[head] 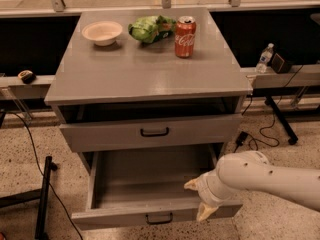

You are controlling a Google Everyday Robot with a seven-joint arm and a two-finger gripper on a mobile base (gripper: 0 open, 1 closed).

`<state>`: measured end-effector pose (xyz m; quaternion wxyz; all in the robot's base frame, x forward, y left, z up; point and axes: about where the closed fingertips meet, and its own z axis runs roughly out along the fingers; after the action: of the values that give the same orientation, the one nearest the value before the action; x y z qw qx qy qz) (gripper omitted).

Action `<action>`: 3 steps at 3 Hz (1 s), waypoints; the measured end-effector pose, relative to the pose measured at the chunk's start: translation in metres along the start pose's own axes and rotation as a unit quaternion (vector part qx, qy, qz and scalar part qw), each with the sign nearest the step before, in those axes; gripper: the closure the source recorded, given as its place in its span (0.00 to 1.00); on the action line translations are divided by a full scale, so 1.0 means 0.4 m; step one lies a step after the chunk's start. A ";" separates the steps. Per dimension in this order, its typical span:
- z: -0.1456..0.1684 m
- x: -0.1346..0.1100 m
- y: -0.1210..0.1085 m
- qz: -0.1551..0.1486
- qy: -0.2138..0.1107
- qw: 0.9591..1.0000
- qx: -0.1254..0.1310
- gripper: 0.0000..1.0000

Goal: Open middle drawer

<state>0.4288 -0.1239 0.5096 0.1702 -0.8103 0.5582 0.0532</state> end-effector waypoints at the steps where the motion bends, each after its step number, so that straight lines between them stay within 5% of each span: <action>1: 0.012 -0.022 -0.116 -0.003 -0.010 1.000 0.019 0.52; 2: 0.164 -0.029 -0.205 0.050 -0.050 0.997 0.012 0.83; 3: 0.272 -0.030 -0.224 0.088 -0.063 0.994 -0.001 1.00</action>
Offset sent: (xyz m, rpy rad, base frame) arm 0.1090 0.0853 -0.0786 0.1962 0.1156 -0.1425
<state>0.5185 -0.0481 0.4305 0.1987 -0.7533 0.6153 0.1198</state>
